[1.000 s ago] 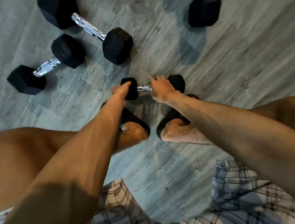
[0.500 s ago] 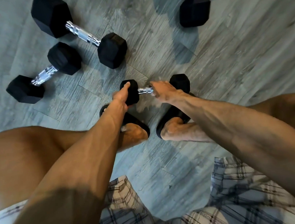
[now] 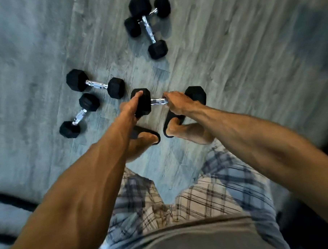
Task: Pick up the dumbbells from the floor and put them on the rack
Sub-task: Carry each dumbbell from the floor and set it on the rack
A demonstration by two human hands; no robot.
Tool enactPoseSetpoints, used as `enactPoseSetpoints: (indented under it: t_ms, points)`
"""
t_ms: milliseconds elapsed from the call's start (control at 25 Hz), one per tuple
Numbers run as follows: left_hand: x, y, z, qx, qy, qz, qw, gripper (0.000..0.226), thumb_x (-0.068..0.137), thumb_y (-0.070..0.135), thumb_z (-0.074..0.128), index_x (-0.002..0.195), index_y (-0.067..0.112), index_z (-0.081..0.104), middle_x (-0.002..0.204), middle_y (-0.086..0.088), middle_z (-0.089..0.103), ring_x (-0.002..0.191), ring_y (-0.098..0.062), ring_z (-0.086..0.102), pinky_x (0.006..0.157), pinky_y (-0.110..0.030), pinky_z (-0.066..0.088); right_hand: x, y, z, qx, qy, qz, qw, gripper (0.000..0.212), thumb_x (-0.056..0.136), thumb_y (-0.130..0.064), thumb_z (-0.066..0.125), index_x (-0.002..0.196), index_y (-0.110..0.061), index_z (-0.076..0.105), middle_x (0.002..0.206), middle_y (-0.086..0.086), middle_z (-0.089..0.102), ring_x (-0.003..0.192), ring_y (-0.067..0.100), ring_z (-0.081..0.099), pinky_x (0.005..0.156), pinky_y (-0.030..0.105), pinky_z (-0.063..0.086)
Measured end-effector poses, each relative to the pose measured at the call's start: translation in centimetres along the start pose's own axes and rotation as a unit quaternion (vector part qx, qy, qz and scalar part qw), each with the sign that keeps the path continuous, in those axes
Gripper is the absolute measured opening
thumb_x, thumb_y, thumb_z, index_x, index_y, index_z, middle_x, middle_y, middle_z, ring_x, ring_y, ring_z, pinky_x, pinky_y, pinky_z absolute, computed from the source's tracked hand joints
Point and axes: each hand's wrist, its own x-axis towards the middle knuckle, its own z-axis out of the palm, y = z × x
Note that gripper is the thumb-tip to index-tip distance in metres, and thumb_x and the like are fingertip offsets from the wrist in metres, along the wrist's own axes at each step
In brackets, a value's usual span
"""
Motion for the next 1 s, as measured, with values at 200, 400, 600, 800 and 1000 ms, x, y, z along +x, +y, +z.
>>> enactPoseSetpoints:
  t_ms: [200,400,600,800,1000]
  points:
    - [-12.1,3.0,2.0,0.06,-0.019,0.05,0.997,0.064,0.074,0.041,0.08,0.119,0.009,0.049,0.1,-0.006,0.063,0.079,-0.017,0.064,0.06,-0.034,0.057,-13.0,-1.0,-5.8,0.072,0.051,0.015,0.996,0.012,0.091,-0.01,0.056,0.102,-0.013,0.052,0.089,0.008,0.057,0.074,0.028,0.057,0.056,0.034,0.036]
    - [-20.9,3.8,6.6,0.194,-0.064,0.101,0.974,0.056,0.067,0.052,0.076,0.098,0.007,0.066,0.103,-0.014,0.071,0.084,-0.028,0.068,0.07,-0.035,0.059,-22.7,1.0,-7.8,0.151,0.114,0.059,0.98,0.013,0.093,-0.016,0.057,0.105,-0.014,0.055,0.096,0.012,0.064,0.08,0.029,0.062,0.064,0.038,0.048]
    - [-28.2,3.7,15.4,0.275,-0.089,0.201,0.936,0.044,0.08,0.045,0.072,0.098,0.005,0.066,0.095,-0.013,0.064,0.08,-0.026,0.061,0.057,-0.027,0.048,-29.3,7.1,-10.5,0.206,0.169,0.097,0.959,0.017,0.093,-0.017,0.057,0.11,-0.014,0.054,0.097,0.008,0.063,0.084,0.031,0.062,0.065,0.04,0.049]
    - [-32.1,3.4,25.3,0.33,-0.117,0.226,0.909,0.047,0.071,0.042,0.079,0.095,0.003,0.067,0.091,-0.014,0.068,0.079,-0.03,0.067,0.071,-0.051,0.061,-33.3,14.2,-12.0,0.27,0.224,0.144,0.925,0.016,0.094,-0.02,0.059,0.109,-0.017,0.054,0.089,0.0,0.059,0.073,0.02,0.055,0.058,0.034,0.043]
    - [-34.6,1.1,36.4,0.432,-0.146,0.256,0.852,0.05,0.07,0.046,0.078,0.095,0.004,0.068,0.095,-0.016,0.071,0.084,-0.033,0.071,0.069,-0.056,0.061,-37.5,22.1,-12.3,0.341,0.269,0.198,0.879,0.02,0.091,-0.027,0.065,0.106,-0.014,0.058,0.091,0.007,0.06,0.076,0.027,0.055,0.062,0.034,0.042]
